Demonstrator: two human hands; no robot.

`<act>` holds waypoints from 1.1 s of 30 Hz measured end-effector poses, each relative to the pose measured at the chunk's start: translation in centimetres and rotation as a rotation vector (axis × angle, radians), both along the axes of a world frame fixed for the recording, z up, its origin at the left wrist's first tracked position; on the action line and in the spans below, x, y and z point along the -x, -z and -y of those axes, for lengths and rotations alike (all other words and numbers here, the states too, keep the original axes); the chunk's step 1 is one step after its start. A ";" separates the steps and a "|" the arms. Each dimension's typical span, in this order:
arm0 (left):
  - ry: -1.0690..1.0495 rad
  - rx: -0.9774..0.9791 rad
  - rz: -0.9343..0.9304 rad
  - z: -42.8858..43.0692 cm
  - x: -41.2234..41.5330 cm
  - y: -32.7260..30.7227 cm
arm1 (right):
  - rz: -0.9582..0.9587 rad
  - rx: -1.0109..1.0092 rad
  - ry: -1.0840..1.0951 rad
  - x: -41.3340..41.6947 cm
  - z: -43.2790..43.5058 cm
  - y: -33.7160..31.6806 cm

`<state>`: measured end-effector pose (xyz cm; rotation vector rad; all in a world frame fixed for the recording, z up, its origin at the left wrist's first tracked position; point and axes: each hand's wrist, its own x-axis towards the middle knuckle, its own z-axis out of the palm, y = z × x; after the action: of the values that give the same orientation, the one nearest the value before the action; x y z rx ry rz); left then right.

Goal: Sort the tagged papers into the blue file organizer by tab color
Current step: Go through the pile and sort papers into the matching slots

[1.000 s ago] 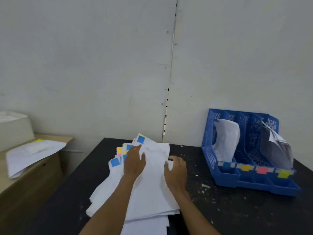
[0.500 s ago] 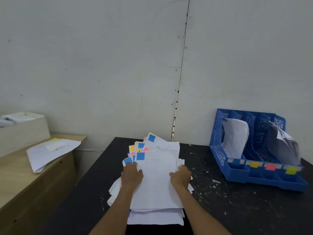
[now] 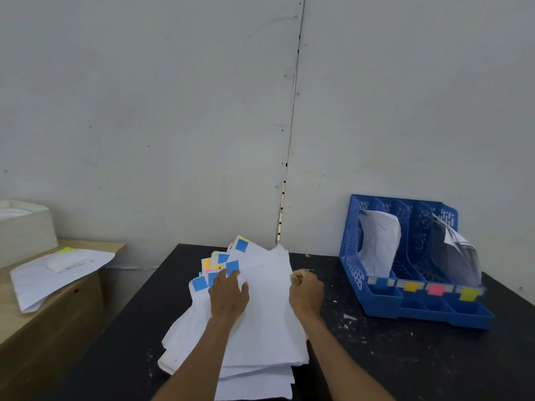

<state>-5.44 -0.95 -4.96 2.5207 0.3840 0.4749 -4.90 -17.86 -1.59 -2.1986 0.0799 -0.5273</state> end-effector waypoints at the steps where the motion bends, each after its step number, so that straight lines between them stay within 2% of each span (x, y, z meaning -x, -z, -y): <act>1: 0.010 0.008 -0.004 0.6 -0.2 -0.3 | -0.004 0.015 -0.025 -0.1 0.1 -0.1; 5: 0.005 0.016 -0.010 3.0 -0.8 -1.0 | -0.033 0.036 -0.046 -0.3 1.2 0.0; 11: -0.003 0.034 -0.036 4.8 -0.8 -1.1 | -0.004 -0.152 -0.164 -0.5 3.3 -0.3; 15: 0.038 0.153 0.006 6.9 -1.0 -1.7 | 0.095 -0.250 -0.109 -0.4 5.1 -1.2; 21: 0.250 0.351 0.042 14.9 -3.4 -4.9 | 0.340 -0.330 0.074 -1.0 8.7 -4.7; 27: 0.530 0.590 0.031 24.8 -6.9 -9.5 | 0.702 -0.269 0.260 -1.7 14.1 -8.6; 33: 0.664 0.678 0.057 31.5 -10.5 -12.4 | 0.837 -0.189 0.264 -3.9 19.2 -9.5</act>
<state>5.05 -32.48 7.42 1.8139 -0.2828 0.1146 -1.01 -37.10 7.90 -1.6423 -0.0296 -1.4767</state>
